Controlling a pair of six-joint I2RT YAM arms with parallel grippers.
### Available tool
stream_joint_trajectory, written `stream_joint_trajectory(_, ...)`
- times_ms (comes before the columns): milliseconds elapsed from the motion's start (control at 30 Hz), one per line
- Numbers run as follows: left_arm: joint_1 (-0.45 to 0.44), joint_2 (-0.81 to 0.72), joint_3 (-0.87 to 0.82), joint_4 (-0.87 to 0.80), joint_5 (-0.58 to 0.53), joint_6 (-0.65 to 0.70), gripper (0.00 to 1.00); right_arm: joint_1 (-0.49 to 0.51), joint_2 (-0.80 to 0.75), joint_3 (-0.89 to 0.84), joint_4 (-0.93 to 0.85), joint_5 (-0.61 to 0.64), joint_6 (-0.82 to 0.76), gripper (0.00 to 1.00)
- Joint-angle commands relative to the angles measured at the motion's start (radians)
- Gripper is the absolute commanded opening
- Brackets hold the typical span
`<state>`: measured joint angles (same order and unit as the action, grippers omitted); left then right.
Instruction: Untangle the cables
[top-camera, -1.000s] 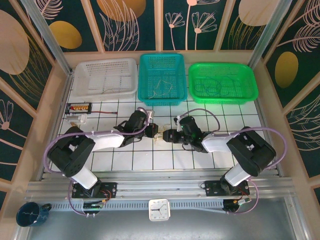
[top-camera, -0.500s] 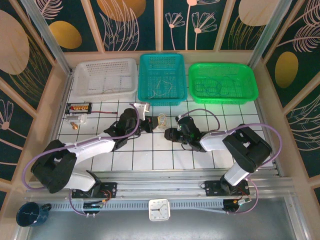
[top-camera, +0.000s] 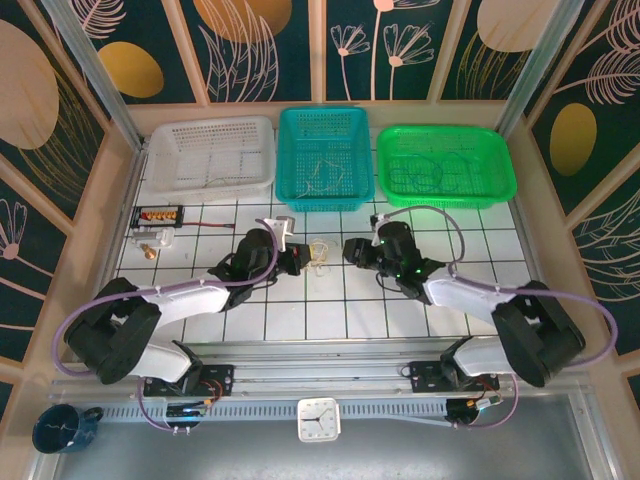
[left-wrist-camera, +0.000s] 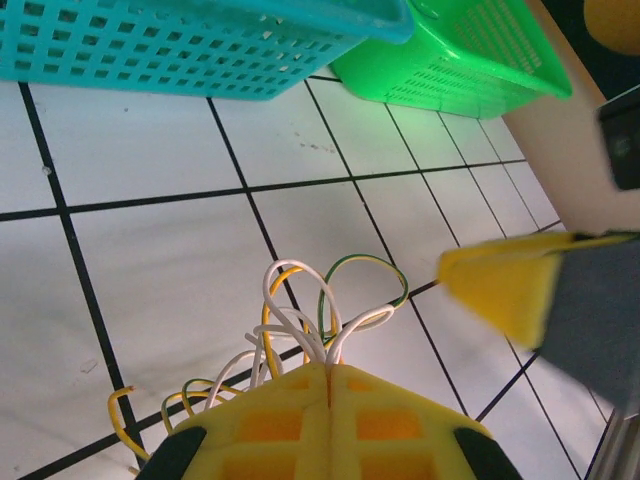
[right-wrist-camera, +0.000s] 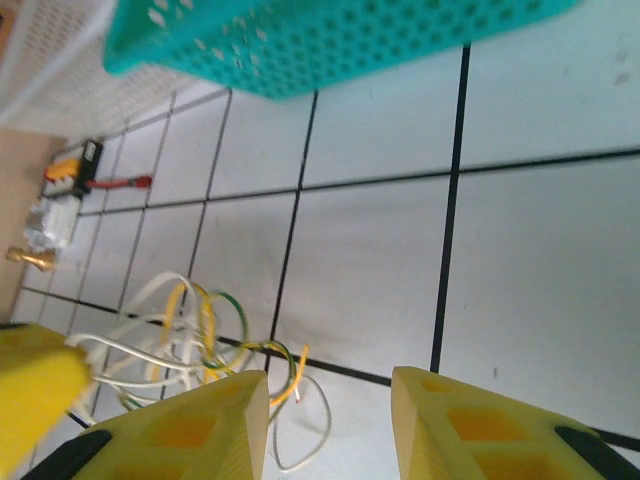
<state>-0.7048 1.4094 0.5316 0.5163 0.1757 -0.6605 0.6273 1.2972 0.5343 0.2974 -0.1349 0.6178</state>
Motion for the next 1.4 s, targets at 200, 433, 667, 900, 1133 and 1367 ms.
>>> stream_joint_trajectory(200, 0.008, -0.039, -0.009, 0.111, -0.017, -0.064, 0.0, -0.017, -0.017, -0.01, 0.036, -0.126, 0.055, 0.39)
stream_joint_trajectory(433, 0.008, -0.072, -0.025, 0.157, -0.05, -0.125, 0.0, 0.024, 0.058, -0.043, 0.173, -0.196, 0.136, 0.51)
stream_joint_trajectory(667, 0.008, -0.093, -0.024, 0.165, -0.056, -0.133, 0.0, 0.058, 0.131, -0.051, 0.245, -0.197, 0.174, 0.52)
stream_joint_trajectory(900, 0.009, -0.099, -0.027, 0.167, -0.054, -0.135, 0.0, 0.062, 0.173, -0.031, 0.282, -0.206, 0.189, 0.51)
stream_joint_trajectory(1133, 0.008, -0.101, -0.037, 0.186, -0.049, -0.144, 0.0, 0.062, 0.218, -0.013, 0.303, -0.209, 0.192, 0.45)
stream_joint_trajectory(1367, 0.008, -0.102, -0.063, 0.226, -0.044, -0.171, 0.0, 0.06, 0.259, 0.002, 0.34, -0.201, 0.205, 0.27)
